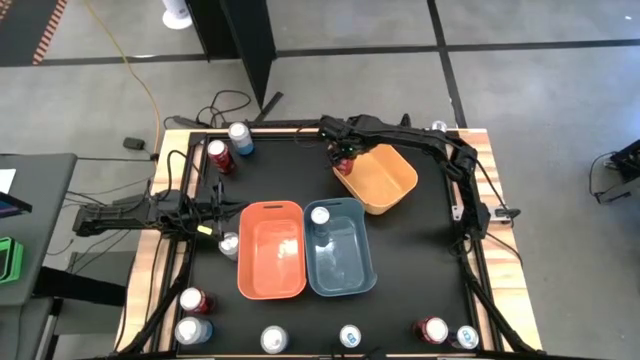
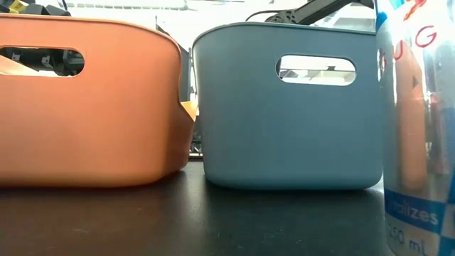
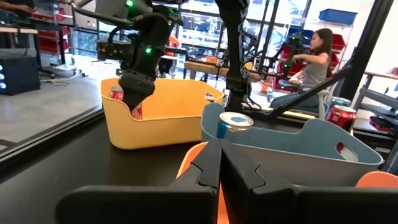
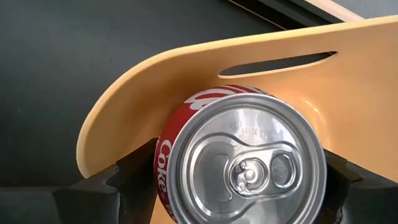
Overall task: Sort soda cans
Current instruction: Put the top right red soda can into the yellow bin
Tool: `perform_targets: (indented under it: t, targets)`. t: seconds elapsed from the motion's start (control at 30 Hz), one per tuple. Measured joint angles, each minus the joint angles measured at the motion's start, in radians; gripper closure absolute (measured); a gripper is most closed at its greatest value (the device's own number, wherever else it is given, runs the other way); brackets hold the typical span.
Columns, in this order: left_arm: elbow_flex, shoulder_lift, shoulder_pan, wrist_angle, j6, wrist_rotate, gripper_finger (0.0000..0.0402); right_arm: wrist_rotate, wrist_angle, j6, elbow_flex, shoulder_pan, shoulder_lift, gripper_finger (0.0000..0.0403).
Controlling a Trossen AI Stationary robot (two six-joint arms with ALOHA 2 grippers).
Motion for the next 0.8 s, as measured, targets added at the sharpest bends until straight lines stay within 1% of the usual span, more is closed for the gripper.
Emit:
perform_targets:
  t: [0.2, 0.53, 0.8]
  targets:
    - [0.000, 0.000, 0.000, 0.000, 0.001, 0.000, 0.0401, -0.010, 0.004, -0.010, 0.013, 0.001, 0.003, 0.0084]
    - [0.000, 0.000, 0.000, 0.000, 0.001, -0.001, 0.0401, -0.024, 0.010, -0.022, 0.013, 0.014, 0.007, 0.0027]
    - [0.000, 0.000, 0.000, 0.000, 0.001, -0.001, 0.0401, -0.016, 0.019, -0.031, 0.013, 0.017, 0.006, 0.0017]
